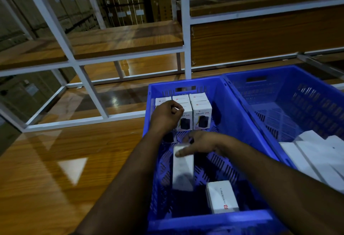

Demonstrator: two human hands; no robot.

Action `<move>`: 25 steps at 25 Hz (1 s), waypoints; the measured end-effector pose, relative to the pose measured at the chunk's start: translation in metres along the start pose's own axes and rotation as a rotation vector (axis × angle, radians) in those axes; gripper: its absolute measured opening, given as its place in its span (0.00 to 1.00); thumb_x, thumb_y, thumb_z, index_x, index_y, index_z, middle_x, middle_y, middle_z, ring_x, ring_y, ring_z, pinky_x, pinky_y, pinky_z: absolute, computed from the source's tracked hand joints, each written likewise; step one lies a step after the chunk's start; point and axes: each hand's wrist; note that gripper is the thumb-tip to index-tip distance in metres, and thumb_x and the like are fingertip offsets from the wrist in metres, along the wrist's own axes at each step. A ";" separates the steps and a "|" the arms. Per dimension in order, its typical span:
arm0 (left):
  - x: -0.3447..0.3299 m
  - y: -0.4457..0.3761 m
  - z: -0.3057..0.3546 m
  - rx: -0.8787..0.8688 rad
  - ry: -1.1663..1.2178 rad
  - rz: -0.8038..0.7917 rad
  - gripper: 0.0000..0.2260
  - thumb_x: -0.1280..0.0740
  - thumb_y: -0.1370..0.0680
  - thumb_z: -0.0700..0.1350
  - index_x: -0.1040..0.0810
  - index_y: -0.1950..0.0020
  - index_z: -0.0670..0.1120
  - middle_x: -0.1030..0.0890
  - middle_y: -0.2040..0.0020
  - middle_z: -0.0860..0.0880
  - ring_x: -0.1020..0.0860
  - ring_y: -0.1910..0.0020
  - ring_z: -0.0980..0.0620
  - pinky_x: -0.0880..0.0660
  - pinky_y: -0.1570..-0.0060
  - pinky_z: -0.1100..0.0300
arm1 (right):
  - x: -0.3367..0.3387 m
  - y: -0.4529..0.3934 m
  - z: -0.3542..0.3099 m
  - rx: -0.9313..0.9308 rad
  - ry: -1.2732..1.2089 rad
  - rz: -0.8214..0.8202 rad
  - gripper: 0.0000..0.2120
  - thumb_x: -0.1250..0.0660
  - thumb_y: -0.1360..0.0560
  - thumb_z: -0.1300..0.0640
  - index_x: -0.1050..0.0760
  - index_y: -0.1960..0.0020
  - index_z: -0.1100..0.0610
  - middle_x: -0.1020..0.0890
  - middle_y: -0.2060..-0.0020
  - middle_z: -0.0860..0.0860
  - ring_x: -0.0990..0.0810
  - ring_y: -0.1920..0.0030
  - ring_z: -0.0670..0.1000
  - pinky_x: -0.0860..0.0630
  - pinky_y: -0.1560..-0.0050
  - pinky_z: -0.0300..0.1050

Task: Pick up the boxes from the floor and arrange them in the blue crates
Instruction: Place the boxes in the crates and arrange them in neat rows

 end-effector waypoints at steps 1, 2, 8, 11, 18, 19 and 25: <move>0.000 0.000 0.000 0.003 0.009 -0.018 0.04 0.31 0.21 0.52 0.20 0.51 0.52 0.18 0.64 0.53 0.18 0.59 0.50 0.19 0.53 0.47 | 0.007 -0.001 0.001 0.008 -0.076 0.107 0.35 0.23 0.34 0.38 0.26 0.34 0.54 0.25 0.37 0.50 0.25 0.39 0.53 0.25 0.42 0.46; -0.001 0.001 0.000 0.011 0.023 -0.043 0.05 0.32 0.21 0.53 0.21 0.53 0.53 0.18 0.63 0.53 0.17 0.60 0.50 0.18 0.53 0.46 | 0.013 -0.004 0.003 0.012 -0.193 0.198 0.36 0.22 0.34 0.38 0.27 0.33 0.55 0.25 0.38 0.51 0.24 0.40 0.53 0.26 0.45 0.45; 0.002 0.005 0.010 0.063 0.233 -0.246 0.29 0.43 0.25 0.73 0.20 0.45 0.49 0.16 0.47 0.48 0.18 0.47 0.47 0.22 0.43 0.40 | 0.034 -0.016 0.013 0.013 -0.800 0.564 0.32 0.23 0.33 0.38 0.26 0.38 0.56 0.20 0.43 0.53 0.19 0.47 0.54 0.20 0.47 0.52; 0.004 0.010 0.015 0.092 0.292 -0.371 0.24 0.38 0.23 0.69 0.25 0.38 0.52 0.19 0.41 0.52 0.20 0.43 0.51 0.23 0.42 0.51 | 0.042 -0.017 0.013 0.008 -0.984 0.664 0.27 0.25 0.35 0.34 0.25 0.53 0.56 0.18 0.59 0.52 0.22 0.63 0.51 0.25 0.62 0.48; -0.004 0.010 0.016 0.023 0.306 -0.366 0.20 0.28 0.26 0.51 0.29 0.38 0.49 0.20 0.43 0.50 0.21 0.48 0.55 0.23 0.49 0.56 | 0.049 -0.008 0.005 0.039 -1.054 0.637 0.40 0.39 0.29 0.26 0.21 0.42 0.63 0.14 0.52 0.60 0.15 0.50 0.59 0.19 0.46 0.56; -0.002 0.010 0.019 0.065 0.407 -0.348 0.15 0.30 0.26 0.50 0.26 0.41 0.50 0.19 0.43 0.48 0.20 0.47 0.51 0.23 0.45 0.52 | 0.048 -0.008 0.003 0.047 -1.058 0.642 0.37 0.41 0.28 0.27 0.21 0.41 0.60 0.14 0.51 0.58 0.15 0.49 0.57 0.19 0.45 0.57; 0.004 0.013 0.021 0.317 0.851 -0.372 0.12 0.40 0.21 0.50 0.20 0.46 0.48 0.16 0.52 0.43 0.17 0.58 0.47 0.23 0.56 0.55 | 0.042 -0.001 -0.003 0.141 -1.102 0.500 0.21 0.42 0.19 0.38 0.19 0.46 0.53 0.14 0.59 0.52 0.15 0.62 0.49 0.21 0.65 0.45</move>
Point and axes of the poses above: each hand's wrist, its own y-axis away from the middle knuckle, its own x-axis out of the back of the hand, z = x × y
